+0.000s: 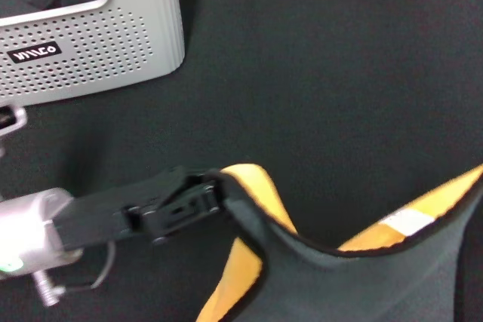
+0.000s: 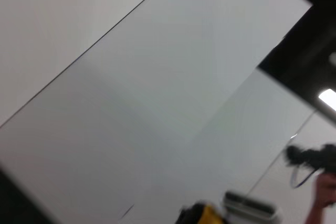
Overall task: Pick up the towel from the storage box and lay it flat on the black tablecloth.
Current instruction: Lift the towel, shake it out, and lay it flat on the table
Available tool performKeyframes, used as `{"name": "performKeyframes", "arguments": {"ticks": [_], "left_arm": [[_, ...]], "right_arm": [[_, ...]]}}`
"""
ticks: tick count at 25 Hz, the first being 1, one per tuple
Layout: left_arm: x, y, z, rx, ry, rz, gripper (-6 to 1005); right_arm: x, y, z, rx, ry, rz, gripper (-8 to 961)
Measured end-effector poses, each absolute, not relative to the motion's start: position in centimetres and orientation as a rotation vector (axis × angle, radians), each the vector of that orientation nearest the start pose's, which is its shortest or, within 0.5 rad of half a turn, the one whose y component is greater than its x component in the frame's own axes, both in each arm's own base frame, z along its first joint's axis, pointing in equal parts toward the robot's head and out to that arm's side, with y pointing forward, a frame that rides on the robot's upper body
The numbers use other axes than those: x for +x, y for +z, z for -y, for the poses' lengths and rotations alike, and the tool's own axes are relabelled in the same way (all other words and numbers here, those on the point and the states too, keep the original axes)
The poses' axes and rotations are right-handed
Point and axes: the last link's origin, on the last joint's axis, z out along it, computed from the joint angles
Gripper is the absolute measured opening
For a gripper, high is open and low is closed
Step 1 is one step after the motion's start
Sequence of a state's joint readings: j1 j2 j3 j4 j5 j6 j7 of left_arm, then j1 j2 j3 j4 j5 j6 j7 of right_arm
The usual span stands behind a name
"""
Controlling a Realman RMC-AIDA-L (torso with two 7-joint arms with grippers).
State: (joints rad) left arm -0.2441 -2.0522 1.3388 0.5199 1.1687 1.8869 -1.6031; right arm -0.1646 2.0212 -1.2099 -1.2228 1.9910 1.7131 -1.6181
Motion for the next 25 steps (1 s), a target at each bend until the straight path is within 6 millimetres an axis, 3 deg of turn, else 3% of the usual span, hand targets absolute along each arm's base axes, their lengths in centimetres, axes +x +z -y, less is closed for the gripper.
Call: {"name": "performKeyframes", "arguments": {"ticks": [4, 10, 17, 25], "left_arm": [[-23.5, -4.2, -24.8, -2.739, -1.465, 1.172, 14], [-23.5, -6.6, -27.7, -2.696, -1.242, 1.169, 14], [-25.0, -7.3, -30.1, -2.571, -1.051, 1.152, 14], [-25.5, -7.3, -32.2, -2.553, -0.897, 0.949, 15]], "right_arm": [[26.3, 6.3, -22.1, -2.468, 1.253, -0.602, 19], [26.7, 3.5, -26.0, -2.503, 1.101, -0.595, 19], [27.1, 1.2, -29.0, -2.479, 0.989, -0.614, 20], [27.5, -0.6, -31.5, -2.418, 0.832, -0.641, 20]]}}
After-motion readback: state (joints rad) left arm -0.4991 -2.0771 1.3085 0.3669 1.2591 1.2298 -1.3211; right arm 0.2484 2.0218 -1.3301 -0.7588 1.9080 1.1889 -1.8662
